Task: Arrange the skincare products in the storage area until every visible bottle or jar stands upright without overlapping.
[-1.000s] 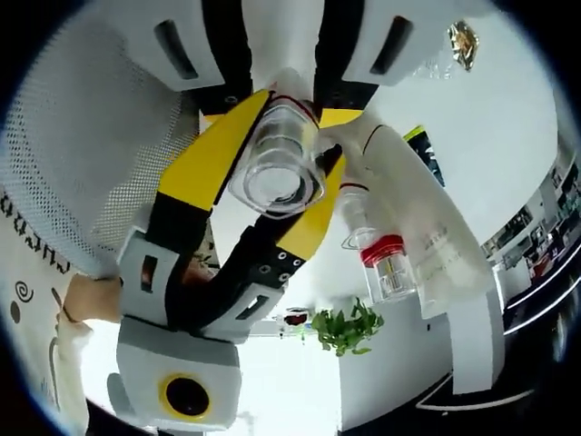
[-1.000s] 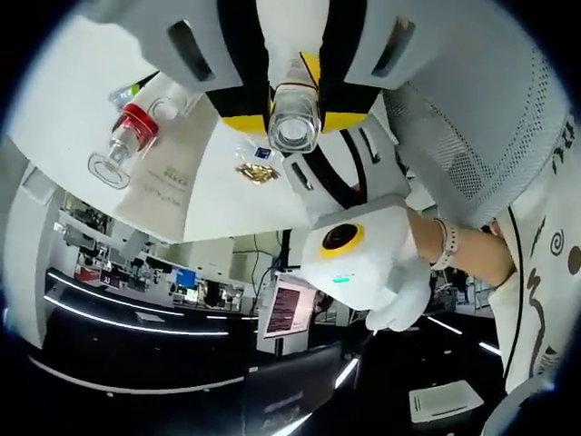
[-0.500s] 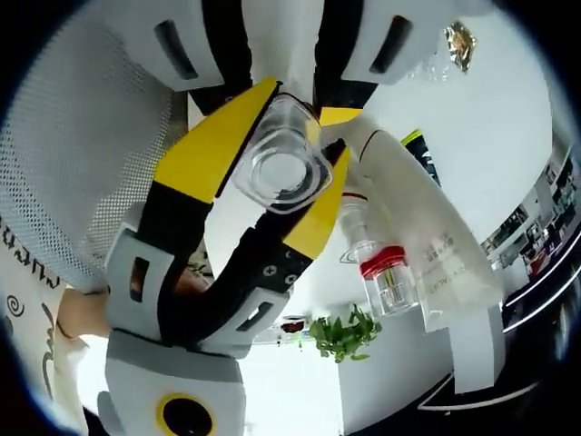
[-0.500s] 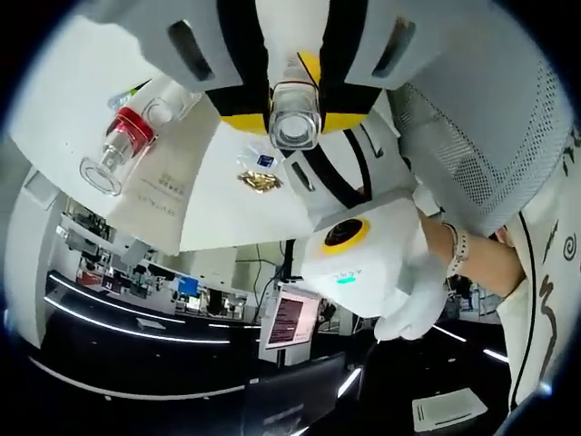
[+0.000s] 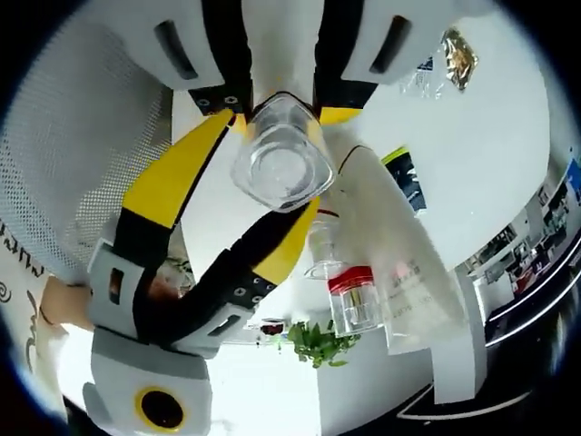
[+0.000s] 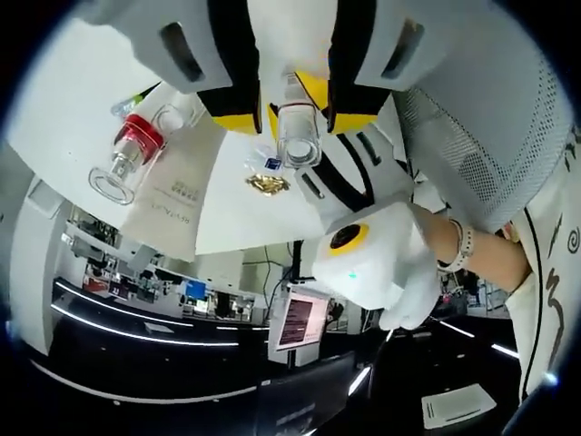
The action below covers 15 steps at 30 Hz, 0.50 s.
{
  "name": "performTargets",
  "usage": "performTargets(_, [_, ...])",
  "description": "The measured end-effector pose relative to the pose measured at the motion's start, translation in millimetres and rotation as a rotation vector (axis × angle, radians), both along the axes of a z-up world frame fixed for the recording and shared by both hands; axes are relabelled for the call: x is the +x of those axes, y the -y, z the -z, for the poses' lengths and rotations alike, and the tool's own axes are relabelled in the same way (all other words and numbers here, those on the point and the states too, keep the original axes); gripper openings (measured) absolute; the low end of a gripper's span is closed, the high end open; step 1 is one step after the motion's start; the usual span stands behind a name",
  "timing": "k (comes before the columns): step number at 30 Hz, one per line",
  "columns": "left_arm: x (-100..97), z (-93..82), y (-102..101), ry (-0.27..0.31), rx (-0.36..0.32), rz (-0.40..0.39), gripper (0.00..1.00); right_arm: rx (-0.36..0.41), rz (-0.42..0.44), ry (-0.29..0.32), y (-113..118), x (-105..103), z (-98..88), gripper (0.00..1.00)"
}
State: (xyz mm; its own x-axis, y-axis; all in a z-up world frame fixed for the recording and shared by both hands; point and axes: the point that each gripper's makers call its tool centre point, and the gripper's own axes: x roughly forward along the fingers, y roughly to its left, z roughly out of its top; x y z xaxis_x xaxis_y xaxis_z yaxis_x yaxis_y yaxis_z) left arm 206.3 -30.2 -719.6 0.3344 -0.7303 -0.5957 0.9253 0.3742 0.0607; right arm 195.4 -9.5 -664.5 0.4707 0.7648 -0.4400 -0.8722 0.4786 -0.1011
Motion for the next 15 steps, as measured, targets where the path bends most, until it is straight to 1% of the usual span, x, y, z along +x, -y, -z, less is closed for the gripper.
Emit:
performTargets(4, [3.2, 0.4, -3.2, 0.002, -0.008, -0.015, 0.22, 0.001, 0.014, -0.024, 4.2, 0.7, 1.9, 0.29])
performTargets(7, [3.7, 0.9, -2.4, 0.002, -0.012, -0.014, 0.22, -0.042, 0.024, -0.026, 10.5, 2.1, 8.1, 0.31])
performTargets(10, [4.9, 1.2, -3.2, 0.007, -0.010, -0.014, 0.22, -0.044, 0.038, -0.046, 14.9, 3.2, 11.3, 0.35])
performTargets(15, [5.7, 3.1, -4.5, 0.010, -0.006, -0.013, 0.24, -0.058, 0.032, -0.056, 17.1, 1.6, 14.6, 0.37])
